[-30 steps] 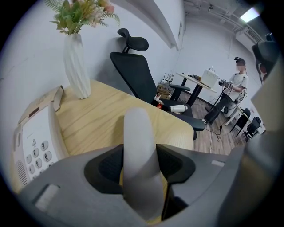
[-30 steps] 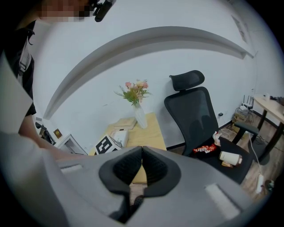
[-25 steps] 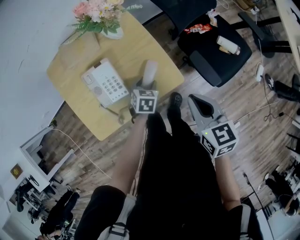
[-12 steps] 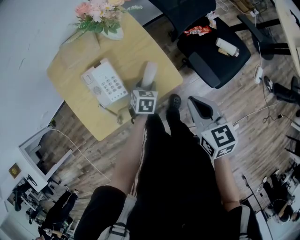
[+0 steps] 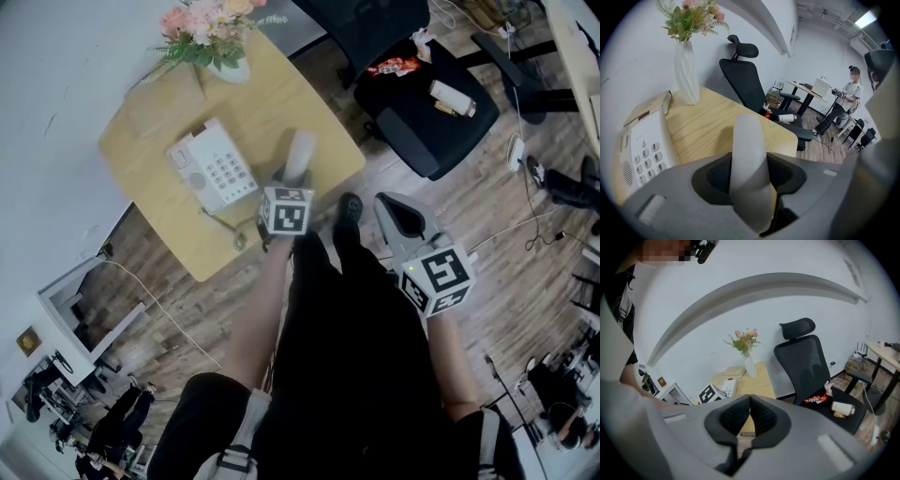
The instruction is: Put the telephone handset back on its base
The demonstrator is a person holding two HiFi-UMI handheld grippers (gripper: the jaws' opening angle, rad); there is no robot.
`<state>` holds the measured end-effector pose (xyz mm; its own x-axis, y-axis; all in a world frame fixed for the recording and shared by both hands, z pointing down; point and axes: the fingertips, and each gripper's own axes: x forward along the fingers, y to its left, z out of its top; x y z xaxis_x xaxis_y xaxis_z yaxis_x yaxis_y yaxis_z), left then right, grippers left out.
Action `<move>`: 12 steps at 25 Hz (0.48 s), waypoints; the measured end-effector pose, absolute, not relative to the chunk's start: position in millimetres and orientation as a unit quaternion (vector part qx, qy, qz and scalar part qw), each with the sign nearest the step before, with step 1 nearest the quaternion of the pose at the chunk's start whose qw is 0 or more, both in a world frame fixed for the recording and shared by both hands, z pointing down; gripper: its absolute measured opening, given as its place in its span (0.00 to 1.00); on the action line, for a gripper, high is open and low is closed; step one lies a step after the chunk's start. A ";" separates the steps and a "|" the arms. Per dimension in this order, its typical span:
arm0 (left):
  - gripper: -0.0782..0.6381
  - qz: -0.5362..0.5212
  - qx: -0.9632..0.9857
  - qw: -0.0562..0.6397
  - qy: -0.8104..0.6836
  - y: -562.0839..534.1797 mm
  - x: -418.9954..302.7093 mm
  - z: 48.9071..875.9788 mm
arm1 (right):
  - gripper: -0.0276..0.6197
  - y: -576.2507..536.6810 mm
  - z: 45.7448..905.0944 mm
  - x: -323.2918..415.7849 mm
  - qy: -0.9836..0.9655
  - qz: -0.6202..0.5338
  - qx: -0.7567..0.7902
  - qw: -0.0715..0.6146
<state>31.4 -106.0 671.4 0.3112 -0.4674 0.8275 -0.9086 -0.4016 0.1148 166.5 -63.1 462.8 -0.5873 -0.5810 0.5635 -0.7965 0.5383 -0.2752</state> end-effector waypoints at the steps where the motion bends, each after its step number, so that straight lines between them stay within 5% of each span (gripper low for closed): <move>1: 0.40 0.367 0.753 0.298 -0.459 -105.2 30.1 667.4 | 0.05 -62.3 461.1 165.1 -0.853 0.258 0.404 0.206; 12: 0.40 0.345 0.746 0.289 -0.491 -98.3 -7.6 629.4 | 0.05 -54.2 439.4 135.5 -0.868 0.240 0.391 0.191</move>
<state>-7.6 -98.3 629.4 0.2800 -0.5335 0.7981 -0.9320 -0.3503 0.0928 135.5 -54.2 439.4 -0.6218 -0.5869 0.5185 -0.7700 0.5791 -0.2679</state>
